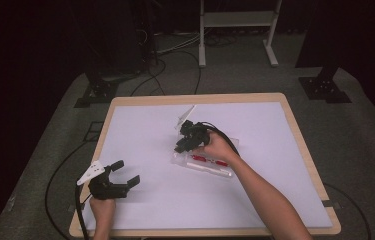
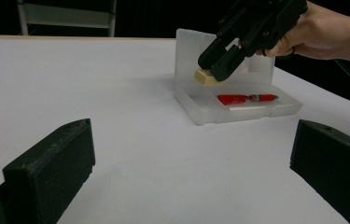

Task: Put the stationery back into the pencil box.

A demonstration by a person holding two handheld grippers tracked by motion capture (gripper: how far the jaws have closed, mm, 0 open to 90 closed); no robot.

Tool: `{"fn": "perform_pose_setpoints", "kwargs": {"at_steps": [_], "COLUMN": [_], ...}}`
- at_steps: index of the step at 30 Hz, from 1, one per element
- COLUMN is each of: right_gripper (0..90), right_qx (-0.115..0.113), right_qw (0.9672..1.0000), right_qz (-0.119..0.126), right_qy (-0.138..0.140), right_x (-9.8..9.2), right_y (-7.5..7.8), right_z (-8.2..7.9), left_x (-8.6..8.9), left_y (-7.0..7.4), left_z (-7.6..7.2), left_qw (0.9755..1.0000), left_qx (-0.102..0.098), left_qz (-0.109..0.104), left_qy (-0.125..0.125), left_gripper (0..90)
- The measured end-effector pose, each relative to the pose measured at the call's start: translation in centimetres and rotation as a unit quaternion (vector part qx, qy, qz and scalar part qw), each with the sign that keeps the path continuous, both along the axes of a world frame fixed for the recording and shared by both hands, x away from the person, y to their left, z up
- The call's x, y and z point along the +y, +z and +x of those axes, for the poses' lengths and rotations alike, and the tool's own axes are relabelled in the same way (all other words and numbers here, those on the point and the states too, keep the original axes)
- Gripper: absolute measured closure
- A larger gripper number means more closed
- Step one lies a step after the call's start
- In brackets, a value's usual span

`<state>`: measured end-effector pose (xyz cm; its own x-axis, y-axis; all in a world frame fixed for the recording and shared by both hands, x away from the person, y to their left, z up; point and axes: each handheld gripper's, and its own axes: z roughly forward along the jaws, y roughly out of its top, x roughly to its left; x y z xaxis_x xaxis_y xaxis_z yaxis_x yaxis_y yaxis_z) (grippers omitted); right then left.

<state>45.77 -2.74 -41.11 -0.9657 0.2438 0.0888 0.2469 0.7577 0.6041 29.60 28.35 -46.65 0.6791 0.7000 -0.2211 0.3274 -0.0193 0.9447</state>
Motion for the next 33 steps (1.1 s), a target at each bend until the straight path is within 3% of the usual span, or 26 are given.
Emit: {"fn": "perform_pose_setpoints", "kwargs": {"at_steps": [33], "right_gripper": [68.4], "right_qx": [0.015], "right_qw": [0.9997], "right_qz": [0.002], "right_qy": [-0.019], "right_x": [-0.3], "right_y": [-1.8], "right_z": [0.4], "left_x": [0.0], "left_y": [0.0], "left_z": [0.0], "left_qw": [1.0], "left_qx": [0.002], "left_qz": [0.003], "left_qy": [0.001], "left_gripper": [0.0]}}
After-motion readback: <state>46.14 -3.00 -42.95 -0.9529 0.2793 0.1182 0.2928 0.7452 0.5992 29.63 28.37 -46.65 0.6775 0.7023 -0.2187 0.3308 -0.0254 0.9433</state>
